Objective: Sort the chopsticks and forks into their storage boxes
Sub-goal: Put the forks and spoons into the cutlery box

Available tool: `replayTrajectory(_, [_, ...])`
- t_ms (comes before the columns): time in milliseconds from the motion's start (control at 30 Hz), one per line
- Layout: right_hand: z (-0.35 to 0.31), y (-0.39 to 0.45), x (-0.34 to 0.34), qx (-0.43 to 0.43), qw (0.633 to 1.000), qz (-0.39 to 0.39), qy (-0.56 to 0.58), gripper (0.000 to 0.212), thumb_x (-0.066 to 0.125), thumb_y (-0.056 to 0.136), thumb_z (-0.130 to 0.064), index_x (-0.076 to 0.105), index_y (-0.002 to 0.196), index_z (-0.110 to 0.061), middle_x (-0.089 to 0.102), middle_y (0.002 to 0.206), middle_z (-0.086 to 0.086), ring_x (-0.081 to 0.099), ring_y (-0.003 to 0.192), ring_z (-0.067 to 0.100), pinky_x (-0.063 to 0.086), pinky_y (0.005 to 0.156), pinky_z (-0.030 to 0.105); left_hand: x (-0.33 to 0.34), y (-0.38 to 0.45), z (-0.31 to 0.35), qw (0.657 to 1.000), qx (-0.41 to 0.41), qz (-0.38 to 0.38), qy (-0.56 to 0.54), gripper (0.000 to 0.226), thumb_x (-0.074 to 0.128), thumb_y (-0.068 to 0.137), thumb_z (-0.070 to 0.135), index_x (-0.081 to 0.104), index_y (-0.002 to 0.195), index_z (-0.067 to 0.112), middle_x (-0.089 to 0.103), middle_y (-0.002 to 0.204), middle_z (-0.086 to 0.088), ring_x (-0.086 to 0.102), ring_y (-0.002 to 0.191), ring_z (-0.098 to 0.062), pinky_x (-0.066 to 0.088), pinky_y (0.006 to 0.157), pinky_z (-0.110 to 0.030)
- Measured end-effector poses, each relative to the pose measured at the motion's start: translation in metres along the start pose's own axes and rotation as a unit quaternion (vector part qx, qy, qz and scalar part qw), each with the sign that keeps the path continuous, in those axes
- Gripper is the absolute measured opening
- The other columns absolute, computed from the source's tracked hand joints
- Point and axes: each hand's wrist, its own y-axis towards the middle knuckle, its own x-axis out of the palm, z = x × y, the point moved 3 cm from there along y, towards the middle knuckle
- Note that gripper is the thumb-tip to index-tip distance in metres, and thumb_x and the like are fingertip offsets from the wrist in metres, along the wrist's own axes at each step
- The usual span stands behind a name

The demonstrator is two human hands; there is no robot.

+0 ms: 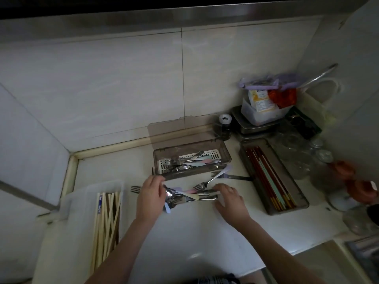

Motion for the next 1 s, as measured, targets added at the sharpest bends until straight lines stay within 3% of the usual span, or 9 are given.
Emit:
replayTrajectory(133, [-0.025, 0.018, 0.009, -0.043, 0.996, -0.061, -0.05, 0.05, 0.053, 0.091, -0.025, 0.039, 0.138, -0.033, 0.038, 0.147, -0.009, 0.035, 0.133, 0.017, 0.03, 0.104, 0.036, 0.018, -0.021, -0.021, 0.997, -0.056, -0.06, -0.002, 0.024, 0.06, 0.089, 0.019, 0.061, 0.111, 0.011, 0.058, 0.108, -0.006, 0.054, 0.098, -0.022, 0.047, 0.08, -0.03])
replayTrajectory(233, [-0.035, 0.02, 0.02, -0.073, 0.99, -0.098, -0.075, 0.053, 0.053, 0.091, -0.026, 0.037, 0.141, -0.034, 0.032, 0.151, -0.009, 0.028, 0.139, 0.014, 0.023, 0.11, 0.036, 0.025, -0.021, -0.028, 0.993, -0.074, -0.085, -0.022, 0.019, 0.059, 0.09, 0.024, 0.066, 0.102, 0.012, 0.063, 0.094, -0.005, 0.056, 0.083, -0.015, 0.043, 0.072, -0.023])
replayTrajectory(333, [-0.037, 0.011, 0.029, -0.072, 0.983, -0.13, -0.105, 0.063, 0.052, 0.092, -0.027, 0.024, 0.147, -0.033, 0.019, 0.157, -0.009, 0.021, 0.143, 0.017, 0.022, 0.112, 0.039, 0.026, -0.016, -0.031, 0.986, -0.11, -0.101, -0.071, 0.015, 0.063, 0.088, 0.023, 0.068, 0.094, 0.01, 0.069, 0.086, -0.005, 0.061, 0.071, -0.012, 0.047, 0.064, -0.021])
replayTrajectory(433, [-0.036, 0.004, 0.032, -0.058, 0.978, -0.15, -0.129, 0.067, 0.05, 0.092, -0.027, 0.015, 0.149, -0.033, 0.007, 0.159, -0.01, 0.011, 0.145, 0.017, 0.023, 0.11, 0.041, 0.032, -0.012, -0.033, 0.98, -0.143, -0.127, -0.054, 0.019, 0.064, 0.087, 0.029, 0.069, 0.087, 0.01, 0.068, 0.077, -0.001, 0.06, 0.064, -0.009, 0.046, 0.058, -0.019])
replayTrajectory(533, [-0.034, 0.002, 0.031, -0.048, 0.978, -0.153, -0.134, 0.067, 0.049, 0.092, -0.027, 0.015, 0.149, -0.033, 0.006, 0.159, -0.007, 0.007, 0.146, 0.018, 0.021, 0.112, 0.043, 0.039, -0.013, -0.031, 0.984, -0.137, -0.113, 0.014, 0.026, 0.063, 0.085, 0.035, 0.071, 0.081, 0.011, 0.063, 0.082, -0.005, 0.058, 0.084, -0.021, 0.047, 0.076, -0.033])
replayTrajectory(633, [-0.034, 0.0, 0.029, -0.049, 0.982, -0.122, -0.134, 0.062, 0.048, 0.093, -0.029, 0.02, 0.148, -0.035, 0.01, 0.158, -0.008, 0.012, 0.145, 0.02, 0.018, 0.113, 0.042, 0.039, -0.012, -0.03, 0.98, -0.147, -0.114, 0.067, 0.029, 0.055, 0.088, 0.033, 0.072, 0.085, 0.01, 0.057, 0.095, -0.008, 0.047, 0.102, -0.025, 0.029, 0.097, -0.034])
replayTrajectory(833, [-0.05, 0.001, 0.023, -0.13, 0.986, -0.031, -0.095, 0.042, 0.051, 0.093, -0.026, 0.049, 0.134, -0.037, 0.042, 0.146, -0.01, 0.03, 0.139, 0.017, 0.022, 0.107, 0.041, 0.018, -0.006, -0.018, 0.979, -0.089, -0.166, 0.077, 0.032, 0.039, 0.094, 0.024, 0.063, 0.08, 0.007, 0.055, 0.092, -0.004, 0.041, 0.092, -0.02, 0.033, 0.076, -0.029])
replayTrajectory(933, [-0.057, 0.003, 0.024, -0.155, 0.982, 0.011, -0.111, 0.024, 0.053, 0.089, -0.027, 0.067, 0.108, -0.034, 0.069, 0.11, -0.007, 0.059, 0.113, 0.02, 0.034, 0.099, 0.041, 0.009, -0.005, -0.015, 0.976, -0.116, -0.186, 0.008, 0.032, 0.04, 0.094, 0.022, 0.057, 0.07, 0.008, 0.057, 0.083, -0.004, 0.044, 0.087, -0.021, 0.034, 0.068, -0.033])
replayTrajectory(1000, [-0.058, 0.005, 0.019, -0.152, 0.98, 0.029, -0.127, 0.023, 0.051, 0.085, -0.028, 0.07, 0.095, -0.035, 0.07, 0.084, -0.007, 0.066, 0.084, 0.021, 0.043, 0.084, 0.037, 0.008, -0.005, -0.019, 0.972, -0.137, -0.181, -0.062, 0.036, 0.04, 0.095, 0.022, 0.058, 0.065, 0.012, 0.06, 0.075, -0.001, 0.052, 0.078, -0.019, 0.04, 0.068, -0.035])
